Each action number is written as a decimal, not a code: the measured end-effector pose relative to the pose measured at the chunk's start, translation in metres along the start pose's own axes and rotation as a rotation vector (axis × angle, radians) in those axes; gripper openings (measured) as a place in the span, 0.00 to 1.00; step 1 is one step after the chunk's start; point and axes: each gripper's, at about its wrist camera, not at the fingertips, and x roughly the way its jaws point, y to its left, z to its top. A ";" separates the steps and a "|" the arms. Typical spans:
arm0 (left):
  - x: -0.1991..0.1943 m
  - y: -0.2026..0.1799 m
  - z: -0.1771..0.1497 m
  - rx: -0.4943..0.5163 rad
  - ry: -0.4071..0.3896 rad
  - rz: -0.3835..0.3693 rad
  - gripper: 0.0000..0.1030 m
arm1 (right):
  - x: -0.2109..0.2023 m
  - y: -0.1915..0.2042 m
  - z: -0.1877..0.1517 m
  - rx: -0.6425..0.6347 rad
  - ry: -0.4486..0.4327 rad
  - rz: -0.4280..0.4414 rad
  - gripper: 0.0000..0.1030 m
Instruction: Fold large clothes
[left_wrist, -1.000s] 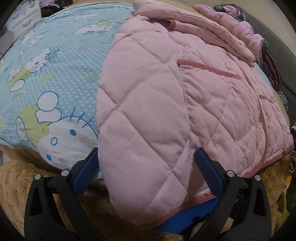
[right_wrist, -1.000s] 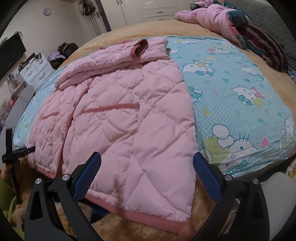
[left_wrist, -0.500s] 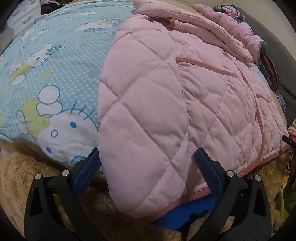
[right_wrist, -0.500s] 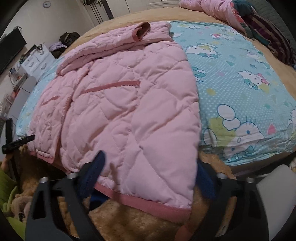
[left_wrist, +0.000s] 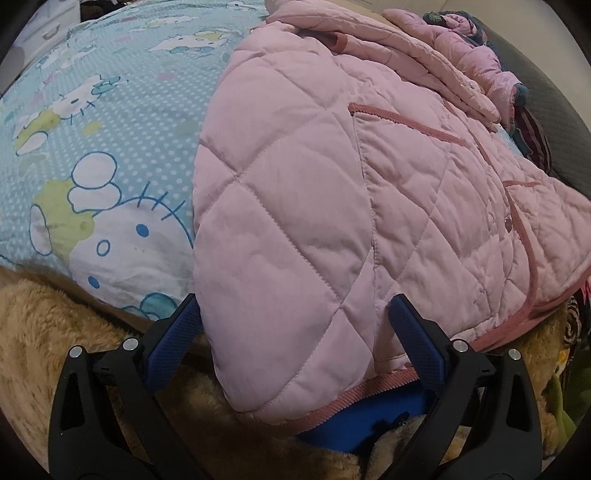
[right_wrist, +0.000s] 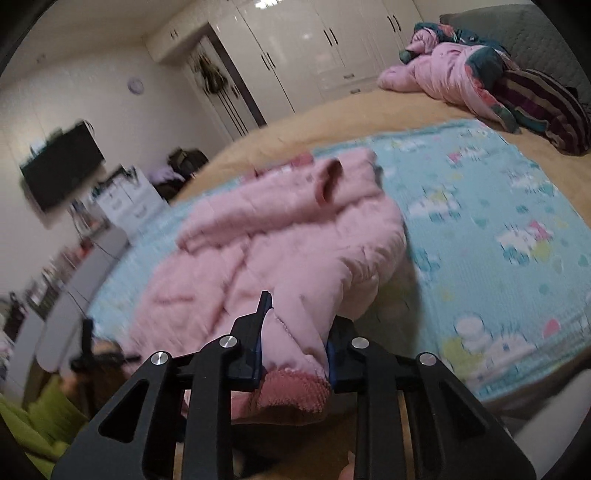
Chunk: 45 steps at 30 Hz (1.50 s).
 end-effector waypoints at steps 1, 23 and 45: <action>0.000 0.000 -0.001 -0.001 0.000 -0.006 0.91 | 0.002 0.002 0.005 0.003 -0.002 0.009 0.22; -0.078 -0.031 0.031 0.076 -0.297 -0.152 0.10 | 0.005 -0.003 0.016 0.053 -0.058 0.030 0.22; -0.111 -0.059 0.172 0.100 -0.491 -0.171 0.10 | 0.039 -0.021 0.120 0.214 -0.115 0.082 0.22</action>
